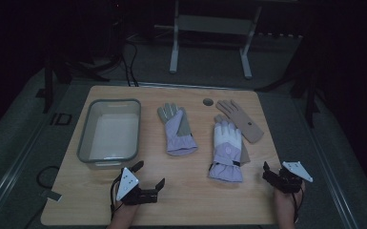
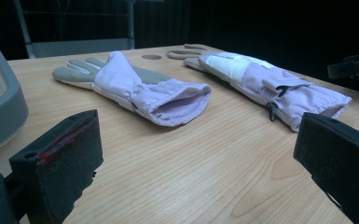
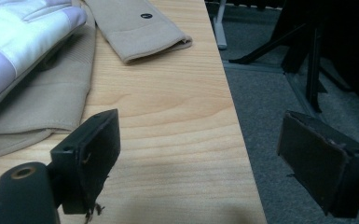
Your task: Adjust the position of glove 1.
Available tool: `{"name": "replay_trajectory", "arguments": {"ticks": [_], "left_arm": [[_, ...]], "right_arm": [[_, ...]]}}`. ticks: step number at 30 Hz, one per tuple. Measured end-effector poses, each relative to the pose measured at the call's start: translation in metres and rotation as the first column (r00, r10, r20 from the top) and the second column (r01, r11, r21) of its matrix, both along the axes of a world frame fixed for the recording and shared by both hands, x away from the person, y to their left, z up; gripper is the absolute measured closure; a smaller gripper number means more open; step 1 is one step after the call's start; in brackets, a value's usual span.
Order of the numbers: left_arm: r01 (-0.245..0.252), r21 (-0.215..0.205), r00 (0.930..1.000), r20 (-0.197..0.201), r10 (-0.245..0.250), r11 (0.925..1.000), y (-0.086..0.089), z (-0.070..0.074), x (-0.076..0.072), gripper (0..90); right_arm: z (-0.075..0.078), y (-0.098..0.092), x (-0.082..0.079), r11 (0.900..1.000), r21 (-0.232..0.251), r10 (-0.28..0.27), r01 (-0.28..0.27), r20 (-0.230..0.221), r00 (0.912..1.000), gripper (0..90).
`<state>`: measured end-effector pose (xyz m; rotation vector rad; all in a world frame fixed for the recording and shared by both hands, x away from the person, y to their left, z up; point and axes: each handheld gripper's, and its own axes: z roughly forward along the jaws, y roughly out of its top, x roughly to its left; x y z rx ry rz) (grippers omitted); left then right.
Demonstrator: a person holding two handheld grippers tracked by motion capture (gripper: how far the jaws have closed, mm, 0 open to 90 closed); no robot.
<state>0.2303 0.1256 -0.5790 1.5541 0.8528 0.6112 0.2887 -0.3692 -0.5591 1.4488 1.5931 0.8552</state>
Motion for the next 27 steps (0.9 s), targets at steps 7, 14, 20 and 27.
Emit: {"name": "replay_trajectory", "arguments": {"ticks": [7,14,20,27], "left_arm": [[0.008,0.009,1.0000,0.004,-0.008,0.9999,-0.001,0.000,0.000,1.4],[0.012,0.012,0.9999,0.003,-0.012,0.9999,-0.001,0.000,0.000,1.4],[0.011,0.005,0.9999,0.001,-0.011,0.9999,0.000,0.000,0.001,1.4],[0.009,0.002,1.0000,0.001,-0.009,1.0000,0.000,0.000,0.000,1.4]], "right_arm": [[0.000,0.001,-0.002,1.000,0.010,-0.001,0.001,-0.012,0.9999,13.2],[0.006,-0.004,0.004,0.997,0.082,-0.005,0.013,-0.101,0.9949,16.3],[0.029,0.000,0.010,0.996,0.094,0.023,-0.012,-0.120,0.9925,14.9],[0.066,0.005,0.024,0.989,0.129,0.080,-0.066,-0.111,0.9906,12.0]]}}
